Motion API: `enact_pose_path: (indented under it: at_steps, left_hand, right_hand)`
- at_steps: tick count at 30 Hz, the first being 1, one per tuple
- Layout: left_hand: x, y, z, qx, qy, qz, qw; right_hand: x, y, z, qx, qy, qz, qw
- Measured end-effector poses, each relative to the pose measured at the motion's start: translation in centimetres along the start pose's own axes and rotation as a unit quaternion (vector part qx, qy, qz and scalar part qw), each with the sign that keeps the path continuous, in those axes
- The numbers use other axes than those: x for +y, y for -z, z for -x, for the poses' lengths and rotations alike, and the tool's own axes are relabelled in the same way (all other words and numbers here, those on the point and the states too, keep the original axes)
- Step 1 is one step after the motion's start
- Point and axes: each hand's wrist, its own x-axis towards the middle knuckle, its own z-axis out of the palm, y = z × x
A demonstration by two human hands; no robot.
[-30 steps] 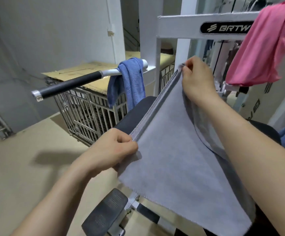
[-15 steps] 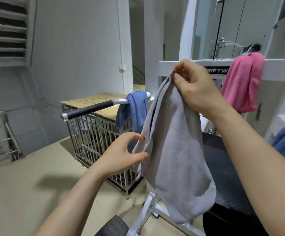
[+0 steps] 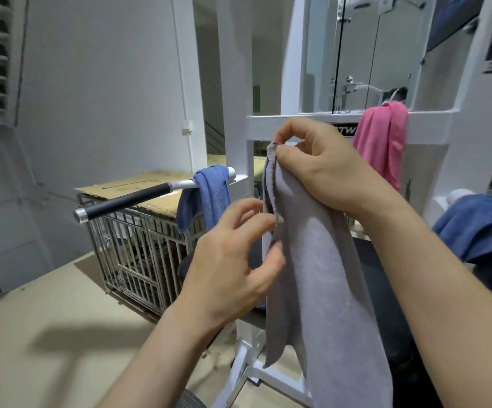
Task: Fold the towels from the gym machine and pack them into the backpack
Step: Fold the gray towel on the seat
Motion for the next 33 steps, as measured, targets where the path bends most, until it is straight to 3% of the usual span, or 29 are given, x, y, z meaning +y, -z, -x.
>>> enact_pose_path:
  at_steps: [3, 6, 9, 11, 13, 17, 19, 22, 24, 28, 31, 33]
  left_hand:
    - [1.8, 0.3, 0.0, -0.013, -0.078, -0.097, 0.992]
    - [1.0, 0.0, -0.8, -0.047, -0.032, -0.113, 0.992]
    - [-2.4, -1.2, -1.0, -0.185, 0.095, 0.074, 0.975]
    - [-4.0, -1.5, -0.5, -0.285, 0.155, 0.224, 0.919]
    - [-4.9, -2.1, 0.1, -0.317, 0.165, 0.323, 0.876]
    - [-5.2, -3.8, 0.2, -0.318, 0.172, 0.362, 0.859]
    - [-6.3, -4.0, -0.5, -0.286, 0.189, 0.331, 0.879]
    - [-10.1, -3.4, -2.4, -0.173, 0.206, 0.219, 0.938]
    - [-12.8, -3.0, -3.9, -0.115, 0.199, 0.174, 0.957]
    - [-18.2, -2.4, -7.9, -0.147, 0.215, 0.158, 0.952]
    - [-23.2, -3.2, -11.8, -0.178, 0.171, 0.038, 0.968]
    - [-25.7, -4.4, -14.6, -0.145, 0.160, -0.003, 0.976]
  right_hand:
    - [-0.7, 0.4, 0.6, -0.037, -0.006, 0.017, 0.999]
    - [-1.2, 1.2, 1.0, -0.050, -0.006, 0.029, 0.998]
    - [-0.8, 2.3, 0.7, -0.013, -0.011, 0.021, 1.000]
    - [-0.4, 3.0, 0.5, 0.023, -0.029, -0.003, 0.999]
    - [0.1, 3.4, 0.4, 0.038, -0.062, -0.083, 0.994]
    - [1.6, 3.1, -0.6, 0.023, -0.107, -0.175, 0.979]
    - [3.0, 2.9, -1.7, 0.042, -0.123, -0.156, 0.979]
    - [6.0, 2.7, -3.7, 0.114, -0.156, -0.054, 0.980]
    - [8.2, 2.2, -5.2, 0.137, -0.178, 0.007, 0.974]
    - [12.3, 1.1, -9.2, 0.162, -0.200, 0.109, 0.960]
    - [14.9, 1.3, -12.9, 0.188, -0.225, 0.188, 0.937]
    - [16.6, 1.6, -14.7, 0.214, -0.250, 0.179, 0.927]
